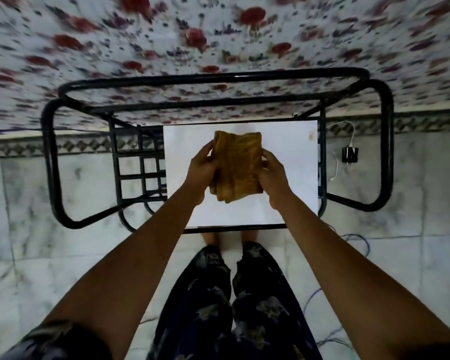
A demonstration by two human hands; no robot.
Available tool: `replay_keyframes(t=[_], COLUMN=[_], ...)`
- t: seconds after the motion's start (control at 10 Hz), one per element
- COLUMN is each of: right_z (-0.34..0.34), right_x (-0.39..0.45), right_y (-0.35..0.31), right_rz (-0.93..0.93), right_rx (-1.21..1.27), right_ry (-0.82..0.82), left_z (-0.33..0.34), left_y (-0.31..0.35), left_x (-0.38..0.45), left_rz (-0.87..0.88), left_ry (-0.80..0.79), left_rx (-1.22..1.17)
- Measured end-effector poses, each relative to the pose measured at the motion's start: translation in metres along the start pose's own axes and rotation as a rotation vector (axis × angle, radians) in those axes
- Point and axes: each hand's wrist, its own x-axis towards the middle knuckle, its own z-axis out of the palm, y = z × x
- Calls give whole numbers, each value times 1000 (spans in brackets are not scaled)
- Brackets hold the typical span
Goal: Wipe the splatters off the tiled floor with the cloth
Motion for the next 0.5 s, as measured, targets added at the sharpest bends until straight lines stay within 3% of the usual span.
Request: replay_keyframes(t=[0.2, 0.4, 0.5], right_z=[-7, -5, -11], right_x=[23, 23, 3], right_y=[13, 13, 10], right_rz=[-122, -140, -116], right_rx=[-292, -400, -378], right_ry=[41, 89, 79], left_z=[6, 12, 12], left_y=[-9, -14, -10], left_x=[24, 24, 4], left_rz=[44, -31, 4], left_ry=[10, 204, 260], left_rx=[133, 83, 205])
